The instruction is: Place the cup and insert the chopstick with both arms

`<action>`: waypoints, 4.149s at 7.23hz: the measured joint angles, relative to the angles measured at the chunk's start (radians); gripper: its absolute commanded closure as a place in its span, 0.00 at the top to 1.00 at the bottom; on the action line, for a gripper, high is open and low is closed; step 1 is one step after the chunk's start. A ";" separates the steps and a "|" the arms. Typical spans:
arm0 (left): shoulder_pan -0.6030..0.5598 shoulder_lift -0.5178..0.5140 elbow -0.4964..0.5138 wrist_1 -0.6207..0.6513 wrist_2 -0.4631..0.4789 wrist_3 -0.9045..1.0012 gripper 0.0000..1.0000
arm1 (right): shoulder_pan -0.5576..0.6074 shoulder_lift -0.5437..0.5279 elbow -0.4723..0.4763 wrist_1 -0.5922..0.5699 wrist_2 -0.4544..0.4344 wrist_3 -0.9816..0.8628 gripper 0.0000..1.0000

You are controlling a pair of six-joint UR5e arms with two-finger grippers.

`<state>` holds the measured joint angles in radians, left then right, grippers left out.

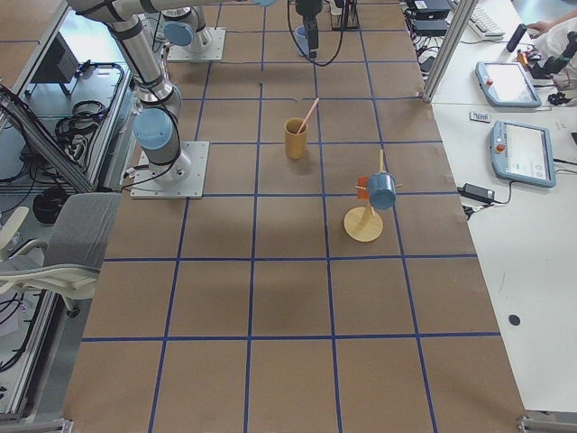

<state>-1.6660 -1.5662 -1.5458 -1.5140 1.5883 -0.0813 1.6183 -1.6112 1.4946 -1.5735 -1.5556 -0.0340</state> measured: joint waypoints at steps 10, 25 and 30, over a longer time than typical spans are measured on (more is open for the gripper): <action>0.028 -0.026 -0.007 0.015 0.002 0.015 1.00 | 0.020 0.295 0.021 0.003 -0.170 -0.196 1.00; 0.153 -0.312 -0.256 0.241 0.042 0.139 0.00 | 0.031 0.326 0.050 -0.029 -0.181 -0.308 0.08; 0.066 -0.315 -0.188 0.253 -0.019 -0.125 0.00 | 0.001 0.205 -0.118 0.154 -0.096 -0.306 0.01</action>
<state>-1.6002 -1.8808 -1.7340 -1.2606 1.5689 -0.2061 1.6194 -1.4060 1.3765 -1.4191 -1.6513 -0.3400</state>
